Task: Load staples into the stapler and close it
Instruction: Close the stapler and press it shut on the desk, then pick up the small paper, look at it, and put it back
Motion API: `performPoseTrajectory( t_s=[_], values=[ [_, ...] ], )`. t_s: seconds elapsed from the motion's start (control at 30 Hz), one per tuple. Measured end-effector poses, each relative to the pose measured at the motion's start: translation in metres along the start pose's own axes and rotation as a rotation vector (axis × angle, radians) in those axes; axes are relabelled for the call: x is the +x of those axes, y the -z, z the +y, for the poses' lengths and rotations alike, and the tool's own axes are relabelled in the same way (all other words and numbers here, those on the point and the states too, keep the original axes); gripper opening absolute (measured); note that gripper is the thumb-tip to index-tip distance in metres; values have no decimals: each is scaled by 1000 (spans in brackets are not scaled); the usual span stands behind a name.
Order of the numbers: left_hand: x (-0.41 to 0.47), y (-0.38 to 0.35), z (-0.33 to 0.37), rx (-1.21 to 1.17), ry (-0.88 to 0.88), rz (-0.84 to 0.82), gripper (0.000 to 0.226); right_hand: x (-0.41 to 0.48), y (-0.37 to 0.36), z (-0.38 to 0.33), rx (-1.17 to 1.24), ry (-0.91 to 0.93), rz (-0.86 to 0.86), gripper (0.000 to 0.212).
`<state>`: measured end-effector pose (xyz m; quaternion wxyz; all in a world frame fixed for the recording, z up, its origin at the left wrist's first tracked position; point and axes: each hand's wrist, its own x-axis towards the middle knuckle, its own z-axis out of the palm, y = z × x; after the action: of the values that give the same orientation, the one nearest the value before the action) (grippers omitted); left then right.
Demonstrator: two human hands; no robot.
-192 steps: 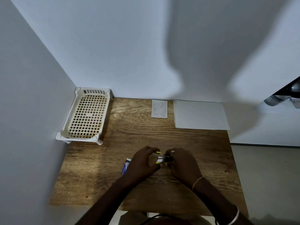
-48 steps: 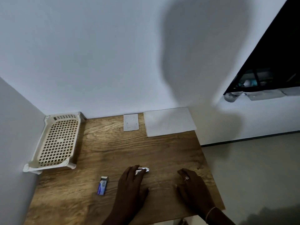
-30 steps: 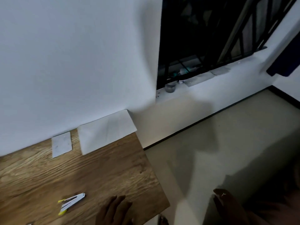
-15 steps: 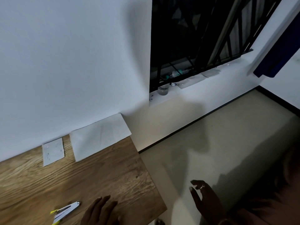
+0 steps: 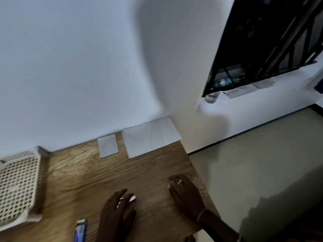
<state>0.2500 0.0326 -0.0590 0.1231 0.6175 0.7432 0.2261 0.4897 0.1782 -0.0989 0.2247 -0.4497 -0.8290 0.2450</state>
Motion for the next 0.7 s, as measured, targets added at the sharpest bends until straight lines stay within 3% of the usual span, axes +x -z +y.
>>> performPoseTrajectory(
  t_s=[0.13, 0.33, 0.47, 0.57, 0.7],
  values=[
    [7, 14, -30, -66, 136, 45, 37, 33, -35, -45, -31, 144, -68, 22],
    [39, 35, -81, -100, 328, 55, 38, 90, -69, -98, 82, 20, -193, 32],
    [68, 43, -106, -285, 501, 97, 41, 134, -93, -129, 229, -155, -257, 37],
    [91, 45, -120, -465, 670, 129, 42, 163, -109, -143, 377, -330, -220, 35],
    [120, 42, -137, -584, 766, 150, 46, 192, -128, -153, 452, -475, -170, 33]
  ],
)
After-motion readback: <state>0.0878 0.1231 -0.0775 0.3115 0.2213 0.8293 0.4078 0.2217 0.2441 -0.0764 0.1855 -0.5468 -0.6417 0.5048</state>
